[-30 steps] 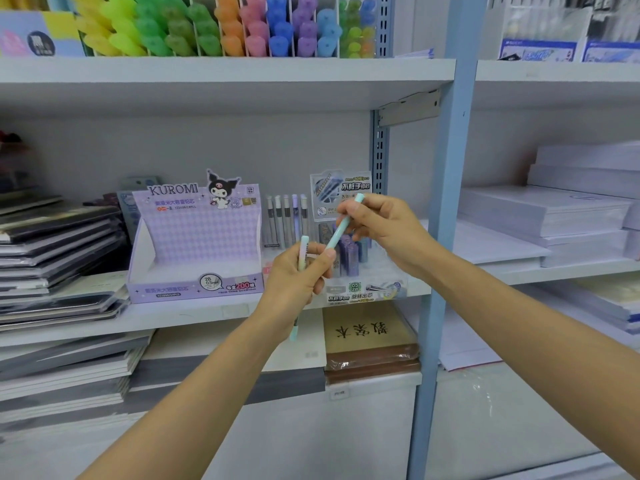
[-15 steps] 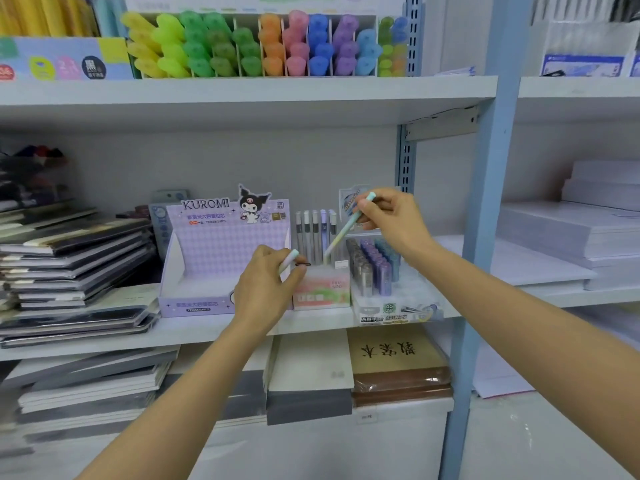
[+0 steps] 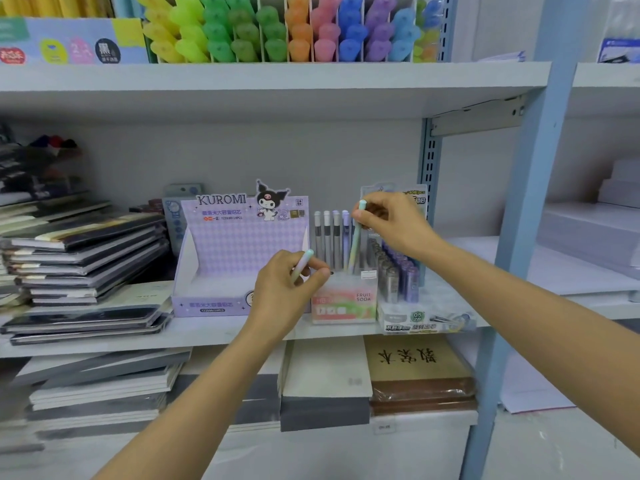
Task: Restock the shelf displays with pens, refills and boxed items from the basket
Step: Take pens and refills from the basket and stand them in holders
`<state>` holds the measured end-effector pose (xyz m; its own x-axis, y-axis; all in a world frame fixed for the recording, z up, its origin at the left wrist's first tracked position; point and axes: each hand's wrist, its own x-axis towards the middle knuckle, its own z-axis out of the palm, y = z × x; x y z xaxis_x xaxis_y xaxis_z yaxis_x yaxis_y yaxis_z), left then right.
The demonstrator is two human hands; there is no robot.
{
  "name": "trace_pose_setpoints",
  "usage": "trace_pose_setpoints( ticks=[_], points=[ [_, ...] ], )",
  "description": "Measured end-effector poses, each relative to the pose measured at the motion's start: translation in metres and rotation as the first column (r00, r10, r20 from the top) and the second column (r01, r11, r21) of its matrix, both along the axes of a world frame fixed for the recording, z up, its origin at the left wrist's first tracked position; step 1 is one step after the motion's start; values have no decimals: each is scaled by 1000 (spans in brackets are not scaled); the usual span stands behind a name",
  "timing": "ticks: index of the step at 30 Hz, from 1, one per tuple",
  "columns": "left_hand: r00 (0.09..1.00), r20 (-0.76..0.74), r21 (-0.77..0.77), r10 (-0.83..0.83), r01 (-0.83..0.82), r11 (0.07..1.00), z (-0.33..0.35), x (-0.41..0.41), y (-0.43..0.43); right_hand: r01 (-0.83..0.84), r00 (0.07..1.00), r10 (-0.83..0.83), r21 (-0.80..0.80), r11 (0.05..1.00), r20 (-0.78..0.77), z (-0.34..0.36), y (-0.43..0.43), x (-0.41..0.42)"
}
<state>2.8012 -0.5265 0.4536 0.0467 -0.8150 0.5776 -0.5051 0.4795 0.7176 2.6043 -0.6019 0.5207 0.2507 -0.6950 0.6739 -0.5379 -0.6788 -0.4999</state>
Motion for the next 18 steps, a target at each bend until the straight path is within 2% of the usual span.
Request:
trace_pose_setpoints(
  ticks=[4, 9, 14, 18],
  points=[
    [998, -53, 16, -41, 42, 999, -1, 1, -3, 5, 999, -6, -30, 1000, -35, 0, -1, 4],
    [995, -61, 13, -80, 80, 997, 1, 5, -1, 17, 991, -13, 29, 999, -130, 5, -5, 0],
    [982, -161, 53, -100, 110, 993, 1, 5, 2, 53, 999, -53, -8, 999, 1, -4, -8, 7],
    [969, -215, 86, -120, 141, 986, 0, 8, 5, 152, 988, -154, -101, 983, -16, -9, -10, 12]
  ],
)
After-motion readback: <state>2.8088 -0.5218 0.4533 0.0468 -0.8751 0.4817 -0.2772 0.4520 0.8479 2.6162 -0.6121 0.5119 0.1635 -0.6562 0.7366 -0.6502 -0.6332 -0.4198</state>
